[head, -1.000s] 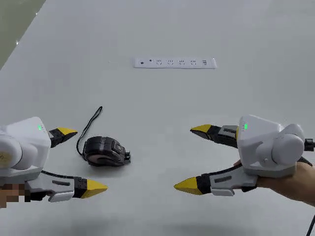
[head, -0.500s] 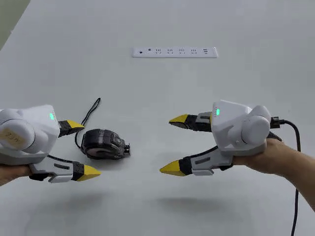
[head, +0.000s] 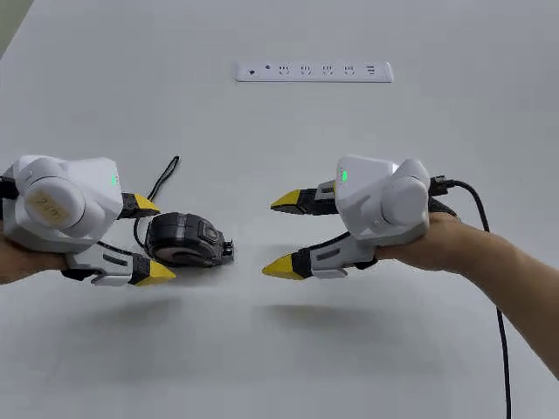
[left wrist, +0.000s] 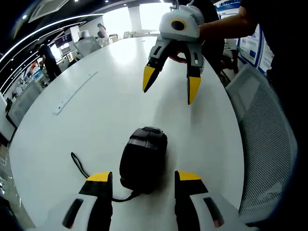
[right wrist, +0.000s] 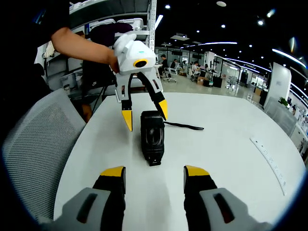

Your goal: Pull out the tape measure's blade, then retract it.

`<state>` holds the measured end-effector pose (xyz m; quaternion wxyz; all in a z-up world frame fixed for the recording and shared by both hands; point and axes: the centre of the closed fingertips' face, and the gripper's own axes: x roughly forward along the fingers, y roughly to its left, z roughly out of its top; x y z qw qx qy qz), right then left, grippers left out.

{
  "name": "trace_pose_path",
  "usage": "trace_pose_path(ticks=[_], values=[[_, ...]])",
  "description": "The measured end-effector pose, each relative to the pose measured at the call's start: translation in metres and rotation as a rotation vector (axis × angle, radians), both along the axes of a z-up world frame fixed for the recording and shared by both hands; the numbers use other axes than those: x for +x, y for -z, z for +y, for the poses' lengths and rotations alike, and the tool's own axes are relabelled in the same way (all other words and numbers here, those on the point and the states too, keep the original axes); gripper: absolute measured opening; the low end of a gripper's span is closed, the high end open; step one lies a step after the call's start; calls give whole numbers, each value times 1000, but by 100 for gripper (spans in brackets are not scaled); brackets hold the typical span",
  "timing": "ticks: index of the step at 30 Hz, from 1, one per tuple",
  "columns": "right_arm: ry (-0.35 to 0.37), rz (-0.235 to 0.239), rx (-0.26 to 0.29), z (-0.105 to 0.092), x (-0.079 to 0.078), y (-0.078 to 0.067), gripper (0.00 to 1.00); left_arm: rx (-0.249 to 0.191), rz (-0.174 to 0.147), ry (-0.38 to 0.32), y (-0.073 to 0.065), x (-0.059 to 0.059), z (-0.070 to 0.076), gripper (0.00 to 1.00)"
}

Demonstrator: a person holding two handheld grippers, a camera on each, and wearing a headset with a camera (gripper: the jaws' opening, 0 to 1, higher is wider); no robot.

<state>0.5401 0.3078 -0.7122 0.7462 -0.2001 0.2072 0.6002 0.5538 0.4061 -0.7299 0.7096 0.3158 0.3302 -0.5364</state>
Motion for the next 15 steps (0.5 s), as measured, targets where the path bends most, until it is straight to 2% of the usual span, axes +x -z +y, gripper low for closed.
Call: trace_pose_path(ticks=[6, 15], values=[[-24, 10, -16, 13, 5, 13, 42, 32, 6, 44, 7, 2, 0, 42], [-50, 40, -24, 29, 10, 29, 32, 43, 7, 81, 14, 6, -5, 35]])
